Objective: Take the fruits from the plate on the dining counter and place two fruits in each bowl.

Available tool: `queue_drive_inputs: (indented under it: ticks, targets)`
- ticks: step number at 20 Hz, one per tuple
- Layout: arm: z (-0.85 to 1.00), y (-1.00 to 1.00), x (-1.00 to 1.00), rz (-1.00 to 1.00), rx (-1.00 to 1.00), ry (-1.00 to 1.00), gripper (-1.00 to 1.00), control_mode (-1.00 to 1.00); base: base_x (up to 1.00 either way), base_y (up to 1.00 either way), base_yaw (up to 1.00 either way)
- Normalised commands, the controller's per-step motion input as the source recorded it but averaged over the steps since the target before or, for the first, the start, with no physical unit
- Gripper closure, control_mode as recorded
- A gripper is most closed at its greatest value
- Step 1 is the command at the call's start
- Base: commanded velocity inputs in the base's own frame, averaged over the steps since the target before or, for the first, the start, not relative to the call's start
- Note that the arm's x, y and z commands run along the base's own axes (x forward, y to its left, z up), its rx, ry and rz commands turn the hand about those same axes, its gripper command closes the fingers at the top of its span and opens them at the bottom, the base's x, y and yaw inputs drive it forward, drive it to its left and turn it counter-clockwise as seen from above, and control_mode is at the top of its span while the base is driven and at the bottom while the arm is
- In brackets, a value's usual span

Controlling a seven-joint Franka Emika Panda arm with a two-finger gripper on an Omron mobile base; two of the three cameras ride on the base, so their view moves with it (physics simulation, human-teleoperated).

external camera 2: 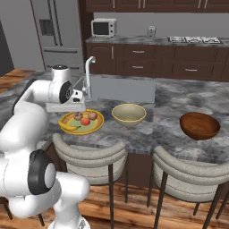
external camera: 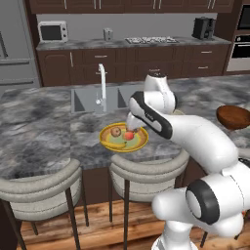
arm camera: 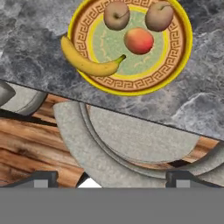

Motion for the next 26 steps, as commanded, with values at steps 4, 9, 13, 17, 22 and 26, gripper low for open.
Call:
queue_drive_inputs:
  ticks: [4,9,13,17,22,26]
  targets:
    - [-0.52,0.50,0.13,0.13,0.00,0.20,-1.00,-1.00,0.00,0.00,0.00]
    - [-0.40,0.40,0.17,0.16,0.00,0.13,-1.00,-1.00,0.00,0.00,0.00]
    - [-0.20,0.31,0.36,0.15,0.00,0.09,-1.00,-1.00,0.00,0.00,0.00]
    - [-0.16,0.21,0.20,0.12,0.00,0.09,-1.00,-1.00,0.00,0.00,0.00]
    - [-0.30,0.15,0.23,0.09,0.00,0.05,-1.00,-1.00,0.00,0.00,0.00]
    - [-0.33,0.14,0.29,0.07,0.00,0.06,-1.00,-1.00,0.00,0.00,0.00]
